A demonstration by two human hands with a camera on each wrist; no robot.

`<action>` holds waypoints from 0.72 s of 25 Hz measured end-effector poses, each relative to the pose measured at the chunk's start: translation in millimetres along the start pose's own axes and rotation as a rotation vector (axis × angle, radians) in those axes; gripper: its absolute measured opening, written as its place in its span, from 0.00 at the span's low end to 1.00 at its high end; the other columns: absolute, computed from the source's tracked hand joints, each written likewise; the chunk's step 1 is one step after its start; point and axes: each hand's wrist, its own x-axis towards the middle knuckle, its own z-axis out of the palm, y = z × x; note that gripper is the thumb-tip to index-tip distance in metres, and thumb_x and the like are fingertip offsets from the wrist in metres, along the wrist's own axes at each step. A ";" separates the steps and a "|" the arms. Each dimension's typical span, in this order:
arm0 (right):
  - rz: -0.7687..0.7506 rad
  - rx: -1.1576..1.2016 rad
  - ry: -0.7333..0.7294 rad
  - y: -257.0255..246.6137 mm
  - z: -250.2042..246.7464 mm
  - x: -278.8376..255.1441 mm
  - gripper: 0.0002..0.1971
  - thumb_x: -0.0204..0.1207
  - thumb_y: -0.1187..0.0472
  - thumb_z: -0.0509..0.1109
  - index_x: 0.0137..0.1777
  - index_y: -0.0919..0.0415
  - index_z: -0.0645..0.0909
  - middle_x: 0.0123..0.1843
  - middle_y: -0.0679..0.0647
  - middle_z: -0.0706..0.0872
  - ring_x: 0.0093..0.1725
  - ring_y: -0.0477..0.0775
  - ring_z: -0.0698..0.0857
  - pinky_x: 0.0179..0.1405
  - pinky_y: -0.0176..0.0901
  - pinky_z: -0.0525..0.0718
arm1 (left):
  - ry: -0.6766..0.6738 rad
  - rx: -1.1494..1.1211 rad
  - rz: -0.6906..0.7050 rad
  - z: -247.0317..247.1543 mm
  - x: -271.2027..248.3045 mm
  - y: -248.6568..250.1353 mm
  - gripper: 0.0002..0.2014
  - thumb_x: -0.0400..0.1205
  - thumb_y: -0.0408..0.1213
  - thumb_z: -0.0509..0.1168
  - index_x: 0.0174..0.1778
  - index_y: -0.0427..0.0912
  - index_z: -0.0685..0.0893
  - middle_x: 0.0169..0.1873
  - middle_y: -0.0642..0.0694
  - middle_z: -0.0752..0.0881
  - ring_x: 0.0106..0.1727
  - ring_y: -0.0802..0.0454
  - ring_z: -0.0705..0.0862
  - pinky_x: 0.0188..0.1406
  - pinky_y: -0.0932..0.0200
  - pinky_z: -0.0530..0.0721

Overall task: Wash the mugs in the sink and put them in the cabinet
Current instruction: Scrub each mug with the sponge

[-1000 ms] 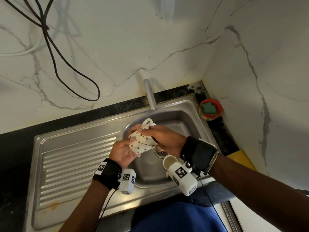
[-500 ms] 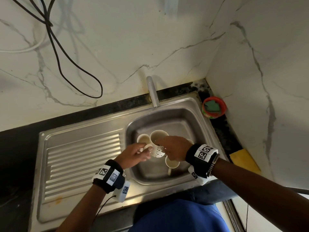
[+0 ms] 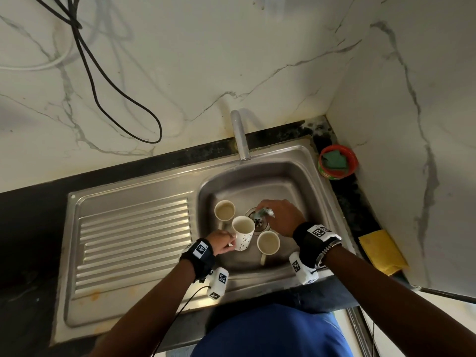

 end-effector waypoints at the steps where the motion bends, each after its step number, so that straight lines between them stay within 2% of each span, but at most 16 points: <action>1: 0.023 0.000 0.014 8.9 -2.3 -1.3 0.11 0.76 0.57 0.75 0.58 0.45 0.87 0.57 0.48 0.94 0.57 0.62 0.90 0.58 0.54 0.87 | 0.019 0.033 -0.030 1.2 5.6 -4.3 0.10 0.88 0.22 0.61 0.43 0.39 0.80 0.42 0.42 0.85 0.42 0.50 0.86 0.46 0.59 0.88; 3: 0.071 0.008 0.026 26.6 -3.0 -4.5 0.10 0.77 0.57 0.76 0.56 0.43 0.87 0.57 0.47 0.94 0.59 0.61 0.90 0.59 0.51 0.86 | 0.054 0.090 -0.084 1.2 17.7 -12.9 0.11 0.88 0.22 0.61 0.42 0.39 0.80 0.41 0.42 0.84 0.41 0.51 0.85 0.42 0.60 0.86; 6: 0.122 -0.028 -0.034 41.9 1.4 -8.5 0.09 0.78 0.55 0.76 0.55 0.41 0.86 0.57 0.46 0.93 0.59 0.59 0.89 0.58 0.50 0.85 | 0.053 0.228 -0.168 0.3 33.5 -27.1 0.07 0.85 0.23 0.67 0.43 0.35 0.84 0.47 0.39 0.87 0.52 0.48 0.85 0.44 0.61 0.86; 8: 0.135 -0.056 -0.080 44.0 5.2 -9.7 0.10 0.78 0.54 0.76 0.57 0.42 0.86 0.59 0.46 0.92 0.61 0.58 0.88 0.60 0.50 0.84 | 0.081 0.356 -0.220 -3.1 39.0 -32.6 0.04 0.83 0.25 0.71 0.52 0.34 0.87 0.50 0.38 0.87 0.54 0.44 0.85 0.52 0.54 0.86; 9: 0.133 -0.076 -0.097 43.4 7.1 -9.1 0.10 0.78 0.53 0.76 0.58 0.42 0.86 0.60 0.46 0.92 0.62 0.58 0.88 0.61 0.49 0.83 | 0.073 0.469 -0.232 -5.7 38.3 -31.9 0.10 0.83 0.30 0.72 0.59 0.34 0.86 0.53 0.37 0.87 0.55 0.41 0.87 0.57 0.51 0.86; 10: 0.130 -0.087 -0.113 42.6 8.7 -7.5 0.11 0.78 0.51 0.76 0.59 0.43 0.86 0.61 0.46 0.92 0.62 0.58 0.88 0.62 0.49 0.83 | 0.091 0.626 -0.178 -6.7 32.2 -29.6 0.16 0.83 0.36 0.72 0.65 0.35 0.84 0.58 0.36 0.87 0.59 0.38 0.87 0.61 0.50 0.86; 11: 0.128 -0.082 -0.120 41.5 9.3 -6.0 0.12 0.78 0.50 0.76 0.60 0.43 0.86 0.61 0.47 0.92 0.63 0.58 0.88 0.62 0.48 0.83 | 0.125 0.692 -0.126 -2.9 23.7 -23.2 0.20 0.82 0.42 0.72 0.68 0.37 0.83 0.63 0.36 0.86 0.63 0.37 0.87 0.64 0.49 0.86; 12: 0.129 -0.069 -0.119 40.3 8.5 -4.8 0.12 0.77 0.50 0.77 0.60 0.43 0.86 0.61 0.46 0.92 0.63 0.57 0.88 0.60 0.46 0.82 | 0.176 0.783 -0.079 3.4 13.4 -14.7 0.22 0.83 0.47 0.70 0.69 0.39 0.83 0.65 0.37 0.86 0.65 0.38 0.87 0.64 0.50 0.86; 14: 0.139 -0.032 -0.088 39.5 4.0 -4.0 0.10 0.77 0.52 0.78 0.58 0.44 0.87 0.59 0.46 0.93 0.61 0.55 0.89 0.56 0.43 0.80 | 0.251 1.075 0.026 18.0 -0.9 1.6 0.24 0.82 0.55 0.67 0.66 0.41 0.84 0.62 0.41 0.88 0.63 0.40 0.88 0.60 0.51 0.86; 16: 0.161 0.022 -0.034 41.4 -2.3 -6.7 0.10 0.77 0.55 0.79 0.57 0.46 0.88 0.57 0.47 0.93 0.59 0.56 0.90 0.55 0.45 0.83 | 0.262 1.187 0.121 32.2 -3.7 11.2 0.25 0.82 0.59 0.65 0.65 0.42 0.82 0.60 0.41 0.89 0.61 0.40 0.89 0.59 0.50 0.87; 18: 0.197 0.087 0.001 43.9 -7.9 -12.1 0.11 0.75 0.55 0.80 0.57 0.49 0.89 0.57 0.49 0.94 0.58 0.55 0.90 0.55 0.45 0.84 | 0.194 1.222 0.233 47.4 0.3 15.5 0.27 0.81 0.61 0.66 0.66 0.42 0.79 0.62 0.41 0.87 0.61 0.39 0.88 0.59 0.48 0.86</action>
